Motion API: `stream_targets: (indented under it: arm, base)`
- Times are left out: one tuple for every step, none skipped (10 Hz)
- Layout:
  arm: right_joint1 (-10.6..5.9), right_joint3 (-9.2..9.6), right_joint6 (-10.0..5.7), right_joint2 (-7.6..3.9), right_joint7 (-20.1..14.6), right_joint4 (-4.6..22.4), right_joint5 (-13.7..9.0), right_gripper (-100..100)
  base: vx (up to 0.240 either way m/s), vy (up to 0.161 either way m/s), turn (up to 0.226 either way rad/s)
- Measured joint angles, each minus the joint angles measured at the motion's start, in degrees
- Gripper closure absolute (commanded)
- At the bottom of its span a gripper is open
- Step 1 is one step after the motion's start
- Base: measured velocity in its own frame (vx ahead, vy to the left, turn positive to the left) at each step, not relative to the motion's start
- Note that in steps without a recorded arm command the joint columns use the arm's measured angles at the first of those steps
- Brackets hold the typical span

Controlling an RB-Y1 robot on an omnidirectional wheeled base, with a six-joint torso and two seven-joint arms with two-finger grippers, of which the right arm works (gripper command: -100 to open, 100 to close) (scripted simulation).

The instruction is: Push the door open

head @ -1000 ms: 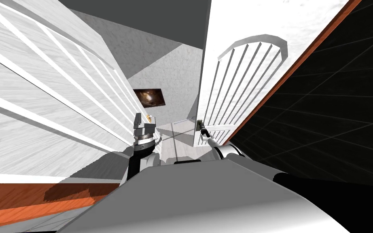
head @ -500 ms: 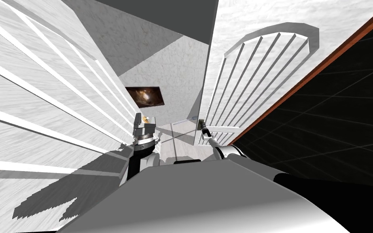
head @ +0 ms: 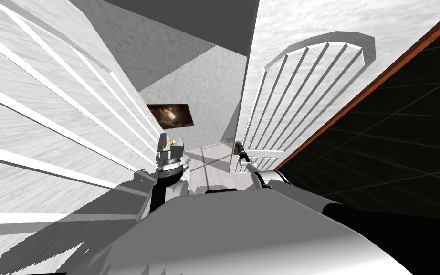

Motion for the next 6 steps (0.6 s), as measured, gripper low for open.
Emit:
stream_targets:
  arm:
    - [-1.15, -0.23, -1.28, -0.49, -0.2, 2.4, -0.1, 100]
    - [-0.57, -0.30, -0.80, -0.66, -0.2, 1.3, -0.1, 100]
    - [-0.75, -0.33, -0.52, -0.77, -0.2, 1.3, -0.1, 100]
    - [0.30, -0.50, 0.61, -0.35, 0.3, -1.3, -0.2, 100]
    - [1.10, -0.92, 1.87, -0.24, 0.8, -3.0, -0.4, 100]
    - [0.50, -1.39, 0.98, -0.56, 1.0, -1.0, -0.6, 100]
  base:
    - [0.072, 0.006, -0.004]
    - [0.023, -0.012, 0.013]
    - [-0.005, -0.011, 0.002]
    - [0.106, 0.073, -0.071]
    - [0.175, 0.090, -0.046]
    - [0.129, 0.057, -0.048]
